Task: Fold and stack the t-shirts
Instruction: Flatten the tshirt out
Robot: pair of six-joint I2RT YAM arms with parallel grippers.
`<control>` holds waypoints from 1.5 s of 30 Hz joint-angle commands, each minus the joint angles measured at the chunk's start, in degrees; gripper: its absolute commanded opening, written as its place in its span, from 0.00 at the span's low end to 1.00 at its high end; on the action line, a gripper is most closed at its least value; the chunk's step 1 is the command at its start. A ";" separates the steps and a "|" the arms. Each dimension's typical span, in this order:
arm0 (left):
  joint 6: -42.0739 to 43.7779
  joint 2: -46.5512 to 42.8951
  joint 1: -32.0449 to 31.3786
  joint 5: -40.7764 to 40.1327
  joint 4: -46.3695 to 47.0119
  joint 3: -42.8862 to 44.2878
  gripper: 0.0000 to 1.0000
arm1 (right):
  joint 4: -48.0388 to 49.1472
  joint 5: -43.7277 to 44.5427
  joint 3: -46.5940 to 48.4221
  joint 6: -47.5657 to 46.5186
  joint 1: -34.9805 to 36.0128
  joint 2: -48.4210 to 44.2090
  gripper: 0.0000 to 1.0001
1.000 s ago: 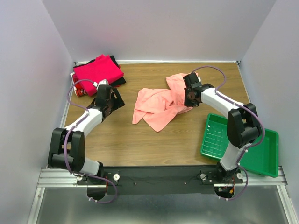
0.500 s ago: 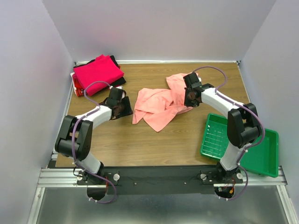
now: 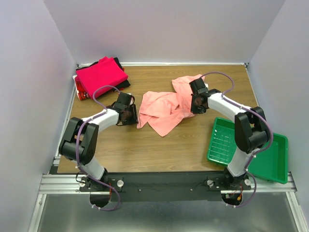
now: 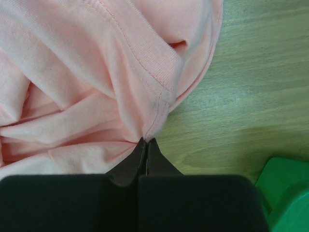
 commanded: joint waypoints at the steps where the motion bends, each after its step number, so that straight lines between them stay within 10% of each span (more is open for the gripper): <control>1: 1.32 1.45 -0.64 1.13 -3.19 0.48 0.49 | 1.11 -0.51 -0.95 1.14 0.11 -1.18 0.01; 14: 2.12 3.64 -2.84 0.78 -6.00 2.76 0.47 | 1.64 -1.04 -0.86 0.96 0.20 -0.22 0.00; 26: 4.75 10.94 -4.77 2.63 -7.84 6.27 0.03 | 1.99 -0.69 -1.21 1.14 0.28 -0.13 0.00; 31: 5.54 9.19 -4.16 -7.90 -11.35 9.17 0.00 | 1.82 -0.87 -0.86 1.23 0.20 -1.00 0.00; 45: 11.78 -4.78 22.55 -22.25 -20.42 34.84 0.00 | -4.16 8.95 17.05 -6.49 -4.63 -9.96 0.00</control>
